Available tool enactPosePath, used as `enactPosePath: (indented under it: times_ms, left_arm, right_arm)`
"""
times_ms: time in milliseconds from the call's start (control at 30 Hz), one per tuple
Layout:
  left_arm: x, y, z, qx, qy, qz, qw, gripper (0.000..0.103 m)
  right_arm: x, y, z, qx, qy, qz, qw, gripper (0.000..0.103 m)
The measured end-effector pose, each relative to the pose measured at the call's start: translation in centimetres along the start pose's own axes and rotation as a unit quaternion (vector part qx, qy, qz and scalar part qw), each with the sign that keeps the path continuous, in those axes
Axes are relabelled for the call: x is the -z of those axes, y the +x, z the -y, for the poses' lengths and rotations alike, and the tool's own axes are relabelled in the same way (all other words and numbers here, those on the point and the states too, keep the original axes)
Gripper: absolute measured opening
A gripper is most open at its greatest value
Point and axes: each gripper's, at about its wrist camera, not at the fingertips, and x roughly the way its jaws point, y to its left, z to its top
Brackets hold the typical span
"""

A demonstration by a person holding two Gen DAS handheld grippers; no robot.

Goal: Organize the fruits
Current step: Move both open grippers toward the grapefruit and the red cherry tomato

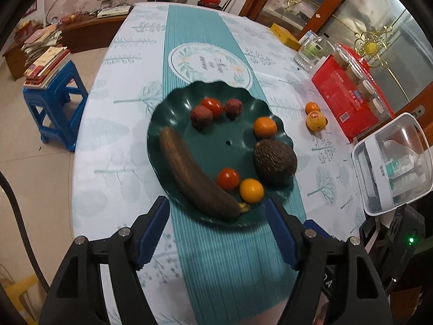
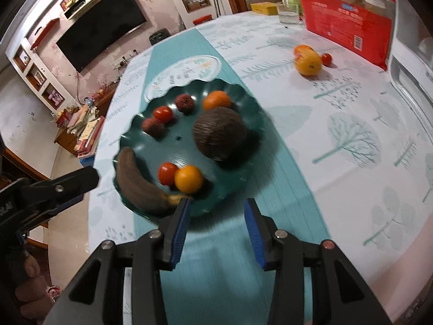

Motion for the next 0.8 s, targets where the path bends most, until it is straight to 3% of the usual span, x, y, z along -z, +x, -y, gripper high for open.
enactPosePath:
  times_ms: [333, 800]
  left_arm:
    - [1.8, 0.6, 5.3, -0.022, 0.005, -0.043, 0.9988, 0.073]
    - [-0.8, 3.0, 15.1, -0.065, 0.017, -0.066, 0.9956, 0.075]
  right_arm:
    - [-1.5, -1.7, 7.4, 0.019, 0.009, -0.027, 0.999, 0.043]
    - [-9.4, -3.5, 17.3, 0.044, -0.038, -0.011, 0.998, 0.052]
